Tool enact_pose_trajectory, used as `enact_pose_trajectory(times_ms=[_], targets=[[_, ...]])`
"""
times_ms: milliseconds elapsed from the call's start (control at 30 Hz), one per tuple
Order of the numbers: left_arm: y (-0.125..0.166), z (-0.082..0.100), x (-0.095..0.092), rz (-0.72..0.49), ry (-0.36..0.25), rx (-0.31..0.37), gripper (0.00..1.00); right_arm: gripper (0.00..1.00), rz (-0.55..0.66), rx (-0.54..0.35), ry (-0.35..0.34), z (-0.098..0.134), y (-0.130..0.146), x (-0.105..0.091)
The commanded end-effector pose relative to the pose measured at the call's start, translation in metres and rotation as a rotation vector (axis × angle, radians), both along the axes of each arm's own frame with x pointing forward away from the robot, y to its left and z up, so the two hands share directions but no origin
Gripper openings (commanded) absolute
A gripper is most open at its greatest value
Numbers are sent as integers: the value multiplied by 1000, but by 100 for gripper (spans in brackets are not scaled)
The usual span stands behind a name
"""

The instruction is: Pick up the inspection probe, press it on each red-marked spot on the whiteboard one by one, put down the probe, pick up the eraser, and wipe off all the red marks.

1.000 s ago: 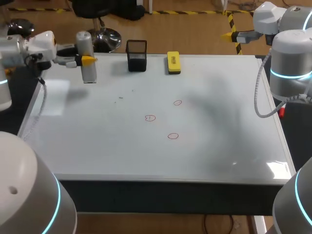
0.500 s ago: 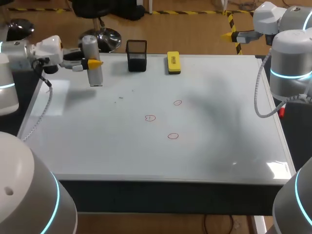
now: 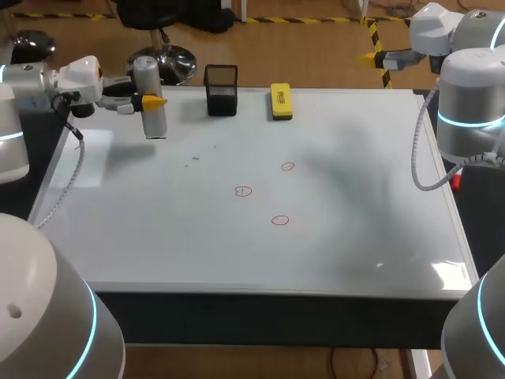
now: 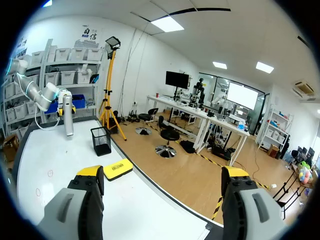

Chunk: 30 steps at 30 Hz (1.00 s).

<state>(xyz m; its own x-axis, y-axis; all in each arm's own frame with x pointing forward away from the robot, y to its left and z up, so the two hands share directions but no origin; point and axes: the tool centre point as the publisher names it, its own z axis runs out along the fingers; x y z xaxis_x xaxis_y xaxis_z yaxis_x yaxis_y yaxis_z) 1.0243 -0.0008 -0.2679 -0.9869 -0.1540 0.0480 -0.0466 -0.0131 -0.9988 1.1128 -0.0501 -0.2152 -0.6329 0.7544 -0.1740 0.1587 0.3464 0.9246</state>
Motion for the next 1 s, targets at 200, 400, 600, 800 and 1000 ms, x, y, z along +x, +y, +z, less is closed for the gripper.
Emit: enact_pose_trajectory(times_ms=[200,400,600,800,1000], targets=[[0,0,1,-3,0,-1,0,100,0,1,0,0,0,0],[0,0,1,-3,0,-1,0,100,260,-68,0,15,33,19],[0,0,1,-3,0,-1,0,100,607,-189,70,18,66,42],[0,0,1,-3,0,-1,0,100,986,-362,188,12,95,57],[0,0,1,-3,0,-1,0,100,1348,-562,329,-5,121,63]])
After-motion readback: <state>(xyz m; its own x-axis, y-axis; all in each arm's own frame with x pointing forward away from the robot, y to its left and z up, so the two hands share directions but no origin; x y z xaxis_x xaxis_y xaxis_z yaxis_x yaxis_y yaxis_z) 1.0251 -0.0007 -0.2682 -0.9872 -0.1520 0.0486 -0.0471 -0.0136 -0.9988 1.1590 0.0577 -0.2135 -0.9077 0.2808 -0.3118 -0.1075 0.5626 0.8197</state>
